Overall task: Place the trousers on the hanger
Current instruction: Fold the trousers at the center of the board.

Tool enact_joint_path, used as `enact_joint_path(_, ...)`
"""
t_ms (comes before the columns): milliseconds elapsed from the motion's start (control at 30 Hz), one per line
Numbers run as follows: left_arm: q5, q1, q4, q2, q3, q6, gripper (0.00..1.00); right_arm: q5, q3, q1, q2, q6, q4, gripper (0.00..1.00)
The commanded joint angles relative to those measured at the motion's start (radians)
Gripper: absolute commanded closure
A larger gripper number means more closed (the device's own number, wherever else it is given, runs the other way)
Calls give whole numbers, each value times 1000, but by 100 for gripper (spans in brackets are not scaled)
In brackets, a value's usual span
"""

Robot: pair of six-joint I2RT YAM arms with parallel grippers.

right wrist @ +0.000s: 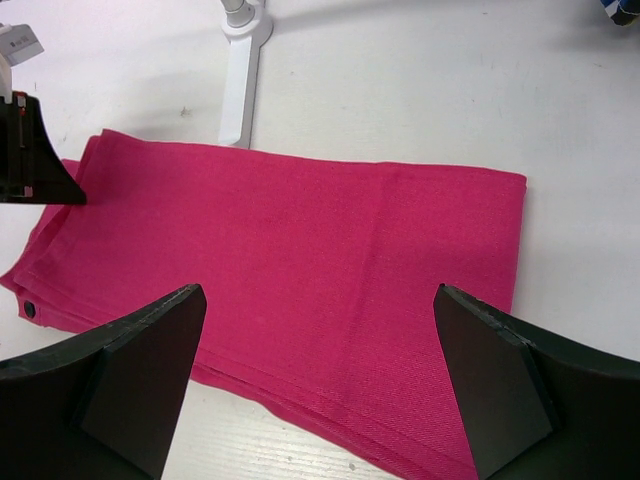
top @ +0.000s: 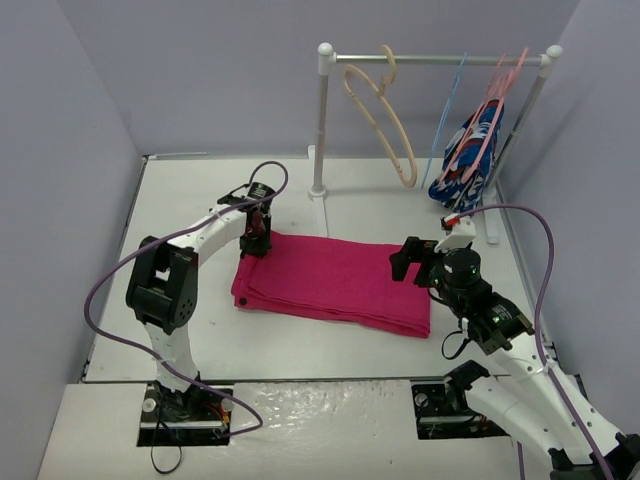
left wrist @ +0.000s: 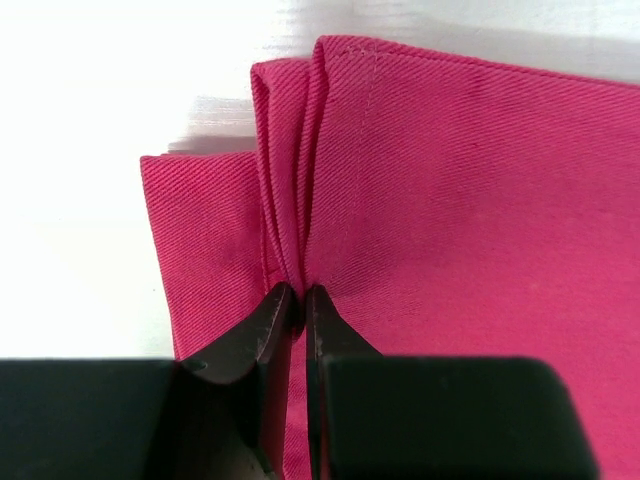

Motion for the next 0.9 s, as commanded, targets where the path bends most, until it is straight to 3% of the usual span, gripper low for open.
enact_joint_path(0, 2, -15, -51, -106, 108, 2, 100, 32, 6, -4, 9, 0, 40, 5)
enact_joint_path(167, -21, -23, -180, -169, 182, -58, 100, 35, 11, -4, 6, 3, 37, 5)
enact_joint_path(333, -23, -23, -257, -238, 161, -138, 100, 52, 10, -7, 16, 11, 33, 5)
enact_joint_path(533, -33, -23, -266, -276, 70, -160, 100, 83, -5, -7, 66, 55, 25, 5)
enact_joint_path(867, -153, 41, -197, -224, -31, -135, 100, 69, -75, -16, 335, 176, 48, 8)
